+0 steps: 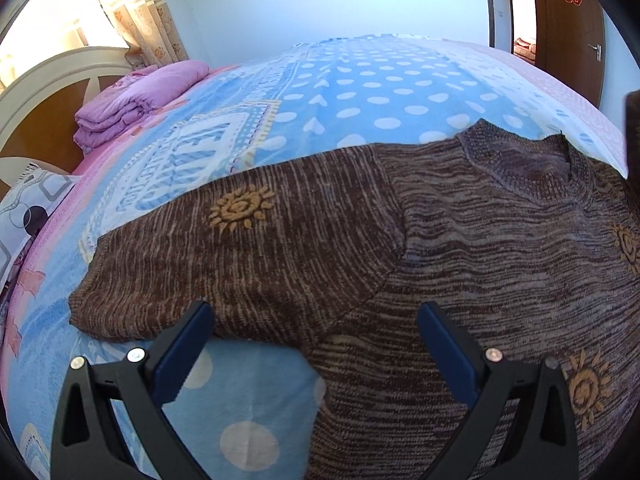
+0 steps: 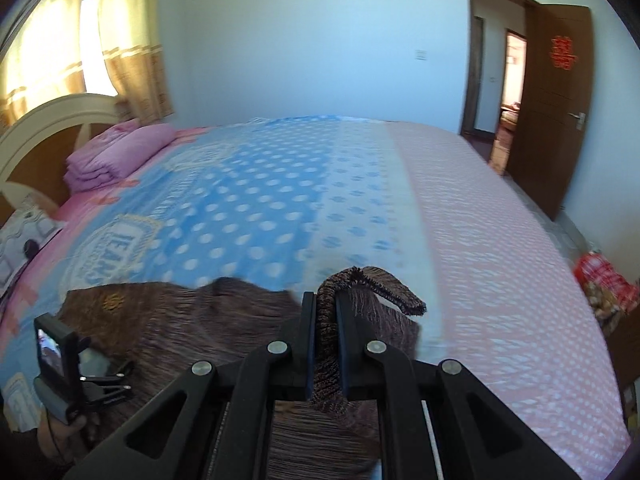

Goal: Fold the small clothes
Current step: 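Fold the held sleeve across the sweater body with the right tool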

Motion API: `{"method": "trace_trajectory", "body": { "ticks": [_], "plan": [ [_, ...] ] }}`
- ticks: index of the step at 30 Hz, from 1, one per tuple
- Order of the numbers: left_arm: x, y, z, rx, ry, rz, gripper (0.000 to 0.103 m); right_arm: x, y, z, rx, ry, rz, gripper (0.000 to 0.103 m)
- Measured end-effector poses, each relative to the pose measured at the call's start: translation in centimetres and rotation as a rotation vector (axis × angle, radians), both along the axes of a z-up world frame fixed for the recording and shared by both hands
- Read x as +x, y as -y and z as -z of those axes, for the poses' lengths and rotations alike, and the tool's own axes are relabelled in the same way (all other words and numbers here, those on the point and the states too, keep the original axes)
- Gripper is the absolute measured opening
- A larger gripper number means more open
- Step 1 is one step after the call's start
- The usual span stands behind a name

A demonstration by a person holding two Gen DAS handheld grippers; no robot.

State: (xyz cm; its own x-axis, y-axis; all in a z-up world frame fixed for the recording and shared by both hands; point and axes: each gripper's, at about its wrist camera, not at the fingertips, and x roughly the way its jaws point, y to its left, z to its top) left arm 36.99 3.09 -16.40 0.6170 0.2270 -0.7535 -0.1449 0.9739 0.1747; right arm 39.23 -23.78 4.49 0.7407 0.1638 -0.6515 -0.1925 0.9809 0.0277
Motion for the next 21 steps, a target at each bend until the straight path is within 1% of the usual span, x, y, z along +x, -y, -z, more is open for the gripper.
{"method": "trace_trajectory", "body": {
  "ticks": [3,5,6,7,8,9,11,13,15,17,19,21],
  "plan": [
    [-0.1,-0.2,0.0,-0.004,-0.003,-0.001,0.103,0.8,-4.6,2.4,0.043,-0.025,-0.054,0.009],
    [-0.2,-0.4,0.0,0.001,-0.007,-0.001,0.103,1.4,-7.5,5.3,0.098,-0.067,-0.099,0.012],
    [-0.3,-0.5,-0.1,0.003,-0.009,0.0,0.103,1.6,-8.5,6.8,0.125,-0.1,-0.127,0.021],
    [-0.4,-0.6,-0.1,0.007,-0.012,0.001,0.103,1.8,-9.5,8.3,0.153,-0.139,-0.152,0.032],
    [-0.6,-0.7,-0.4,0.013,-0.011,0.003,0.103,1.6,-10.2,9.9,0.177,-0.181,-0.171,0.038],
    [-0.8,-0.9,-0.7,0.017,-0.007,0.006,0.103,1.1,-10.8,11.3,0.192,-0.215,-0.191,0.04],
    [-1.1,-1.3,-1.5,0.022,0.003,0.008,0.103,-0.5,-10.9,13.4,0.183,-0.247,-0.226,0.04],
    [-1.2,-1.5,-2.6,0.004,0.015,0.015,0.103,-2.0,-9.9,14.1,0.164,-0.257,-0.24,0.04],
    [-1.0,-1.2,-3.8,-0.023,0.022,0.032,0.103,-3.6,-7.7,14.3,0.153,-0.25,-0.231,0.04],
    [-0.8,-0.3,-5.0,-0.052,0.03,0.06,0.103,-4.9,-5.0,13.9,0.15,-0.234,-0.206,0.043],
    [-0.5,1.3,-5.8,-0.077,0.028,0.103,0.103,-6.1,-1.9,13.3,0.108,-0.197,-0.147,0.048],
    [0.1,3.2,-6.2,-0.123,0.006,0.148,0.103,-7.2,0.9,12.8,0.059,-0.153,-0.087,0.048]
  ]
}}
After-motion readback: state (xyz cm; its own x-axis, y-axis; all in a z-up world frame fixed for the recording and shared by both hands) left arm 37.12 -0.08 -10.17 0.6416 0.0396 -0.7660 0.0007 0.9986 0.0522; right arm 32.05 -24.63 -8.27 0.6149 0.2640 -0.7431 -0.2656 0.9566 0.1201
